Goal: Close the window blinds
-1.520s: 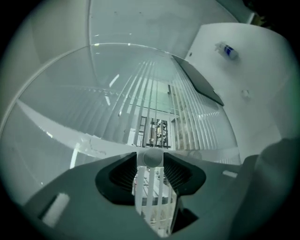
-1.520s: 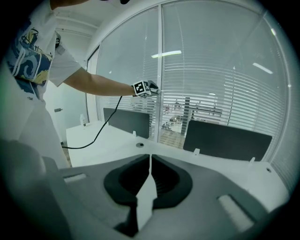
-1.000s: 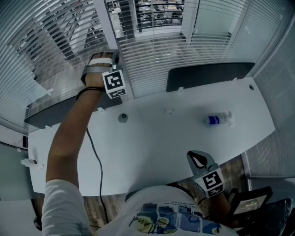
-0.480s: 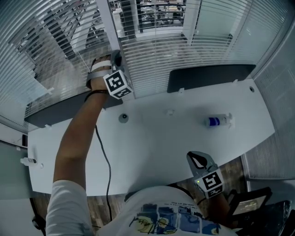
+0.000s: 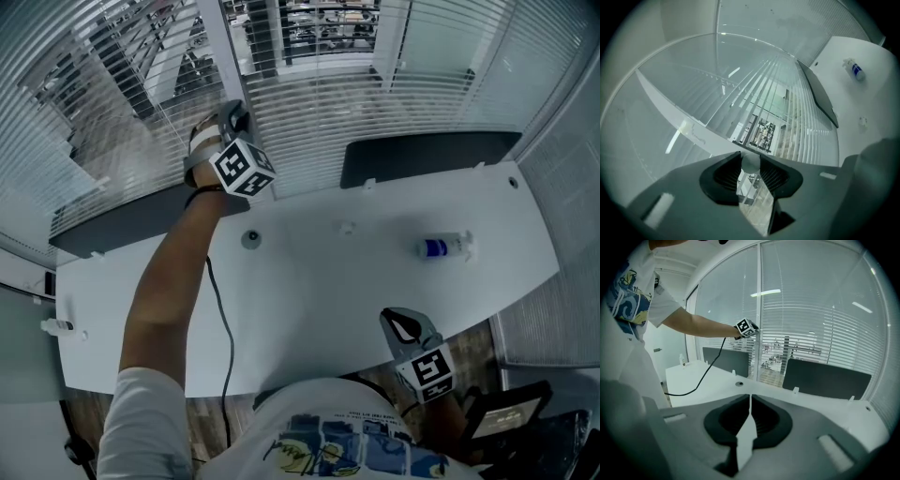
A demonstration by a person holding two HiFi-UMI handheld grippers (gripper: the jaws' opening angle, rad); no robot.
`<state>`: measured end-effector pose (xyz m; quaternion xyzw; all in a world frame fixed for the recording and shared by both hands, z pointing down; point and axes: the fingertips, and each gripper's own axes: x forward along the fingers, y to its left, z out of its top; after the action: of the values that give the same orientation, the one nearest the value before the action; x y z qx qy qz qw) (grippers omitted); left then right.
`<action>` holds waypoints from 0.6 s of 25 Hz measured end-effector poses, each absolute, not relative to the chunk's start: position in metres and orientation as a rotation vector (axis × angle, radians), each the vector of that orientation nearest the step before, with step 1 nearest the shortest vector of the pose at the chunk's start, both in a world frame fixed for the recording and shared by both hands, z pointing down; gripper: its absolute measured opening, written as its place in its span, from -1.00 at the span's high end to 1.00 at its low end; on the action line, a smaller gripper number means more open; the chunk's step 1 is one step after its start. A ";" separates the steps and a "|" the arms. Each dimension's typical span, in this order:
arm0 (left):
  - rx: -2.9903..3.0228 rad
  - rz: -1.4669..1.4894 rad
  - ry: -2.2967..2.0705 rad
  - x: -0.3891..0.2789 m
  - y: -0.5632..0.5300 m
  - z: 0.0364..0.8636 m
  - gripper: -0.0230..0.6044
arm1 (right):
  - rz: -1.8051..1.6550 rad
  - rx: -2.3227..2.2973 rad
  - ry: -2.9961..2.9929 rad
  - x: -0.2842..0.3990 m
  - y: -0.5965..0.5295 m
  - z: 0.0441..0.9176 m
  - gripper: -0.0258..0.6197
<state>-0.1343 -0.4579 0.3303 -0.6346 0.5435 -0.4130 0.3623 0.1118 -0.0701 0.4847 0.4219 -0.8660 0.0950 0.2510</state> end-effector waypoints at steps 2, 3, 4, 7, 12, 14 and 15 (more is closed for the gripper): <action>-1.661 -1.036 1.433 -0.136 -0.457 0.328 0.51 | 0.261 1.146 -2.357 0.110 -0.070 0.484 0.90; -1.676 -1.023 1.451 -0.137 -0.457 0.328 0.51 | 0.262 1.145 -2.359 0.110 -0.070 0.483 0.90; -1.693 -1.009 1.470 -0.138 -0.457 0.327 0.51 | 0.262 1.145 -2.360 0.109 -0.070 0.482 0.90; -1.737 -0.966 1.523 -0.141 -0.455 0.327 0.51 | 0.252 1.150 -2.361 0.110 -0.071 0.483 0.90; -1.802 -0.884 1.616 -0.144 -0.454 0.325 0.51 | 0.240 1.150 -2.360 0.112 -0.072 0.485 0.90; -1.828 -0.845 1.651 -0.145 -0.454 0.323 0.51 | 0.239 1.145 -2.362 0.112 -0.072 0.485 0.90; -1.844 -0.824 1.671 -0.146 -0.453 0.322 0.51 | 0.242 1.143 -2.361 0.111 -0.072 0.484 0.90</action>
<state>-0.1457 -0.4533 0.3221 -0.6798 0.6161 -0.3036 0.2570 0.1114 -0.0721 0.4842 0.4200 -0.8676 0.0890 0.2507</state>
